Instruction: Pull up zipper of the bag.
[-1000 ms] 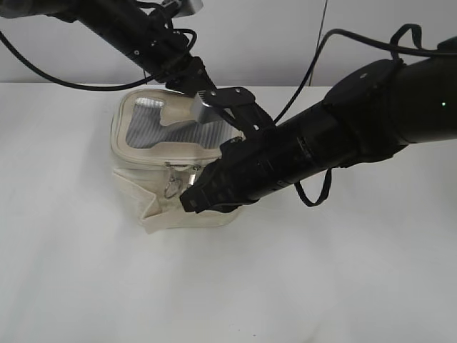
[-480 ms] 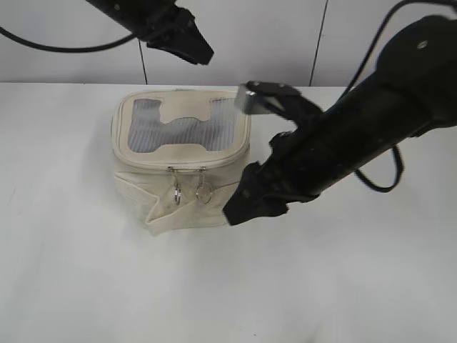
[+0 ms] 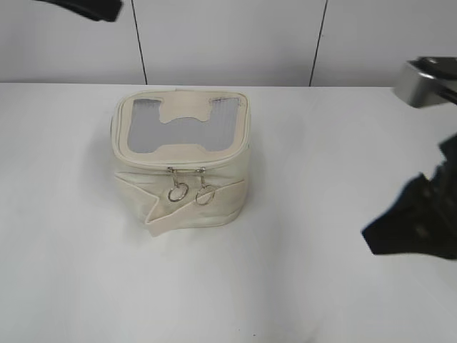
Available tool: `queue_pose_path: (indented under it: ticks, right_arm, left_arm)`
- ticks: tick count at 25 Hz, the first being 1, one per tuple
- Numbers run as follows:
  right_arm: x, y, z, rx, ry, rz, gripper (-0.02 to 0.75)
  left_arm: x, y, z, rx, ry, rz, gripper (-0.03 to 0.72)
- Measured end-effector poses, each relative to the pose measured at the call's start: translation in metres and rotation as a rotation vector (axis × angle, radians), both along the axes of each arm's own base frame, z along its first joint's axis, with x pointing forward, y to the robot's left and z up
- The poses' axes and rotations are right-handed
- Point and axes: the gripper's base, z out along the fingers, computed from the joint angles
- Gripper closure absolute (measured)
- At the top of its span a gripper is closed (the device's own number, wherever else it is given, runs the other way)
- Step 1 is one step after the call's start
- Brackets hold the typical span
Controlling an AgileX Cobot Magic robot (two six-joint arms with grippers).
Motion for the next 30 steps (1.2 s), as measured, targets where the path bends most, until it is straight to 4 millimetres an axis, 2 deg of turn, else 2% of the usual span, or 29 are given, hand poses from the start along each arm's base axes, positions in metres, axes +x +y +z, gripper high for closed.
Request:
queue_pose_path:
  ticks: [1,4,8,10,13,17,21,25,30]
  right_arm:
    - [-0.013,-0.006,0.000,-0.011,0.000,-0.008,0.328]
    - [-0.051,-0.025,0.006,-0.016,-0.054,-0.038,0.300]
    - [-0.100,-0.046,0.020,0.033,-0.165,-0.049,0.185]
    - [-0.120,-0.055,0.027,0.048,-0.231,-0.052,0.164]
    - [-0.146,-0.072,0.029,0.021,-0.311,-0.084,0.155]
    - [-0.172,-0.090,0.019,-0.020,-0.388,-0.122,0.155]
    - [-0.190,-0.099,0.012,0.012,-0.477,-0.143,0.153]
    - [-0.203,-0.105,0.010,0.044,-0.569,-0.164,0.153]
    - [-0.194,-0.107,0.009,0.033,-0.654,-0.204,0.185]
  left_arm:
    - [-0.023,0.012,0.009,0.005,-0.038,0.039,0.477]
    - [-0.098,0.046,0.016,0.026,-0.118,0.105,0.461]
    - [-0.201,0.088,0.016,0.000,-0.266,0.137,0.335]
    - [-0.242,0.104,0.009,-0.021,-0.314,0.162,0.295]
    - [-0.288,0.126,-0.009,-0.036,-0.376,0.233,0.275]
    - [-0.316,0.144,-0.048,-0.047,-0.415,0.326,0.282]
    - [-0.317,0.145,-0.077,-0.017,-0.360,0.333,0.317]
    - [-0.312,0.144,-0.079,-0.012,-0.373,0.348,0.342]
    - [-0.307,0.144,-0.081,-0.024,-0.417,0.362,0.351]
